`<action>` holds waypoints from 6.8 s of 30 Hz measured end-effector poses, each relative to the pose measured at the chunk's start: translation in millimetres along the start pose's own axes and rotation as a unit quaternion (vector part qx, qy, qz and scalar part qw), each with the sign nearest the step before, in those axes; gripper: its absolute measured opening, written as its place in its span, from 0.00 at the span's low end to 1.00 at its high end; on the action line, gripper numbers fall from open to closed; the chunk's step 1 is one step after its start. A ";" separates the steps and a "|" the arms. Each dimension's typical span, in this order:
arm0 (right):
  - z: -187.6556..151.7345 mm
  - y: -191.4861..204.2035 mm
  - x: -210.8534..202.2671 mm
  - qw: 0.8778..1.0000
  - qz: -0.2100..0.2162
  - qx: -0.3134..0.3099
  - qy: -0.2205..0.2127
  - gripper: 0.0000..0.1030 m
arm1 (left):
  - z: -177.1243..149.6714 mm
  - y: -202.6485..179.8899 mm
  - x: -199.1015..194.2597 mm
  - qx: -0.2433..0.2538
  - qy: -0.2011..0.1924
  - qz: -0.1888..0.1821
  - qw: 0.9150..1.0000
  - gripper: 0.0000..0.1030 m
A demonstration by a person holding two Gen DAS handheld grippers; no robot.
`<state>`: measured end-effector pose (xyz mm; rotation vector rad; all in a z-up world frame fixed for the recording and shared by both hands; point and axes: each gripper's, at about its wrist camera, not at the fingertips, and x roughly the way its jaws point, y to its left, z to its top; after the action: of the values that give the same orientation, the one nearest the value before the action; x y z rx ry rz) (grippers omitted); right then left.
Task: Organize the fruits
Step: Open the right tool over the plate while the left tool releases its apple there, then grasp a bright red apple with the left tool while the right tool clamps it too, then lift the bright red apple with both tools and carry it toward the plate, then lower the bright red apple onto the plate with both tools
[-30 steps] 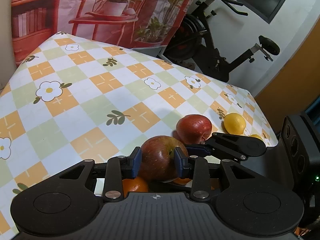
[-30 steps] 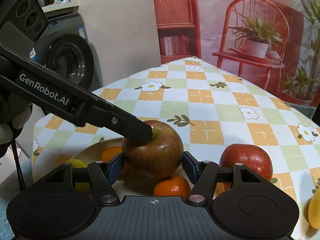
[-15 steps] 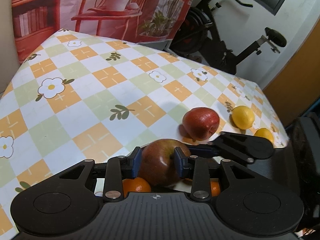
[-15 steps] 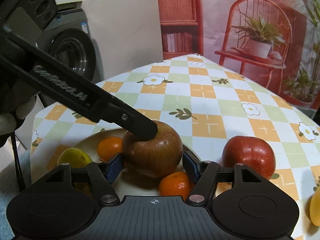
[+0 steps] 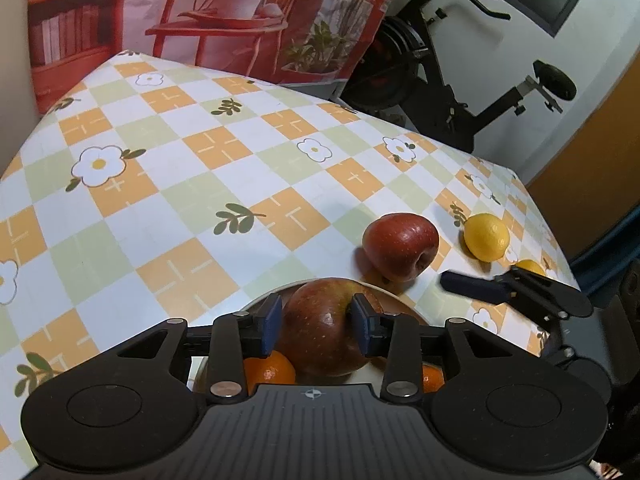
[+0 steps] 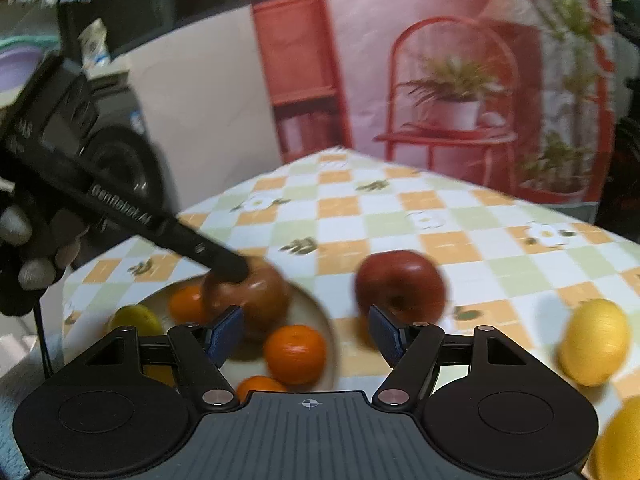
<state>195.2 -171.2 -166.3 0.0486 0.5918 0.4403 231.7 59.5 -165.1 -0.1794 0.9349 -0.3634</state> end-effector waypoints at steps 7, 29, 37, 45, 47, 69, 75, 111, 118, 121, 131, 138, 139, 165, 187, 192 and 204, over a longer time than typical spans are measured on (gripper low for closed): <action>-12.6 -38.2 -12.3 0.996 -0.075 0.038 -0.029 0.64 | -0.9 2.5 0.8 -0.032 -0.005 0.000 0.999 0.41; -27.7 -65.6 2.9 0.994 -0.096 0.057 -0.012 0.63 | 13.0 -25.7 -0.2 0.015 -0.003 0.050 0.999 0.40; -29.3 -66.1 1.2 0.994 -0.086 0.063 -0.013 0.63 | 26.4 -52.5 10.1 0.050 -0.016 0.047 0.998 0.40; -30.2 -69.4 0.6 0.994 -0.081 0.072 -0.013 0.63 | 33.9 -79.7 33.5 0.071 -0.017 0.018 0.997 0.40; -30.1 -69.4 1.0 0.994 -0.080 0.072 -0.011 0.63 | 33.8 -86.7 41.1 0.086 -0.011 0.021 0.996 0.40; -29.6 -68.1 3.8 0.994 -0.076 0.074 -0.005 0.63 | 57.6 -87.1 63.1 0.118 0.000 0.047 0.992 0.42; -30.6 -69.2 1.6 0.994 -0.081 0.077 -0.015 0.63 | 64.3 -87.0 68.9 0.115 -0.001 0.045 0.992 0.42; 10.6 -68.9 68.5 0.999 -0.043 0.019 0.025 0.50 | 82.9 -55.5 81.7 0.044 -0.003 -0.007 0.999 0.44; 9.6 -71.4 66.4 0.999 -0.039 0.028 0.023 0.50 | 79.0 -43.2 76.4 0.036 0.010 -0.033 0.999 0.43; 9.0 -73.4 65.0 0.998 -0.038 0.033 0.023 0.50 | 77.4 -42.5 78.7 0.039 0.019 -0.040 0.998 0.42; 4.9 -74.2 59.0 0.998 -0.044 0.048 0.015 0.50 | 71.5 -50.1 79.1 0.061 0.019 -0.035 0.997 0.43; 0.8 -73.1 52.5 0.998 -0.034 0.051 0.014 0.50 | 64.6 -55.6 72.5 0.066 0.018 -0.023 0.997 0.42; 0.1 -73.2 50.6 0.998 -0.032 0.052 0.013 0.50 | 63.7 -55.6 71.9 0.066 0.019 -0.023 0.997 0.42; -11.4 -55.1 -4.2 0.998 -0.033 0.058 -0.006 0.50 | 44.0 -83.2 40.1 0.105 0.023 -0.036 0.994 0.42; 3.2 6.1 -23.4 1.000 0.007 0.014 0.003 0.50 | 12.3 -55.1 -25.1 0.078 -0.002 -0.035 0.996 0.42; 2.8 24.9 -19.6 1.000 0.020 0.002 0.018 0.50 | -1.4 -44.3 -35.7 0.064 -0.007 -0.028 0.998 0.42; -1.3 54.4 -12.5 0.997 0.047 -0.022 0.055 0.50 | -19.1 -20.0 -47.4 0.030 0.006 -0.026 0.999 0.42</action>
<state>164.2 -127.2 -151.6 0.0096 0.6893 0.5504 186.0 59.2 -134.5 -0.1471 0.9306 -0.4393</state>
